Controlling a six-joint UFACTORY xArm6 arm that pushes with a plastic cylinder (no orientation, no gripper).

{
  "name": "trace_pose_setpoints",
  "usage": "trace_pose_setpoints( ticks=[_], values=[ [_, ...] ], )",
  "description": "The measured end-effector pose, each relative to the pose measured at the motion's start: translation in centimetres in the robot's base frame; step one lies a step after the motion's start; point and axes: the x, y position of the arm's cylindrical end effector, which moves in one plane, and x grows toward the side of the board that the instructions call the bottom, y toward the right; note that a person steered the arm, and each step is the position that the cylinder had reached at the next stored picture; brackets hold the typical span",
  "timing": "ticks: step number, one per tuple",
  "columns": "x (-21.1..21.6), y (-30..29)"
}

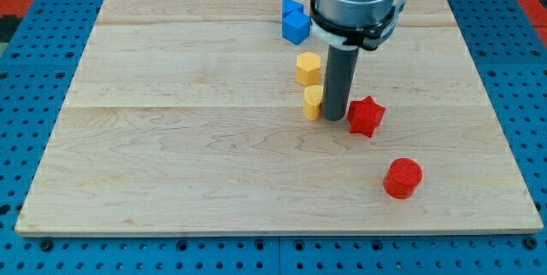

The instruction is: Push the red star into the red circle

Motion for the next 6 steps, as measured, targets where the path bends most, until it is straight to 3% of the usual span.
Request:
trace_pose_setpoints(
  ticks=[2,3,4,5,6],
  values=[
    [-1.6,-1.6],
    [-1.5,4.7],
    [3.0,6.0],
    [4.3,5.0],
    [2.3,7.1]
  ],
)
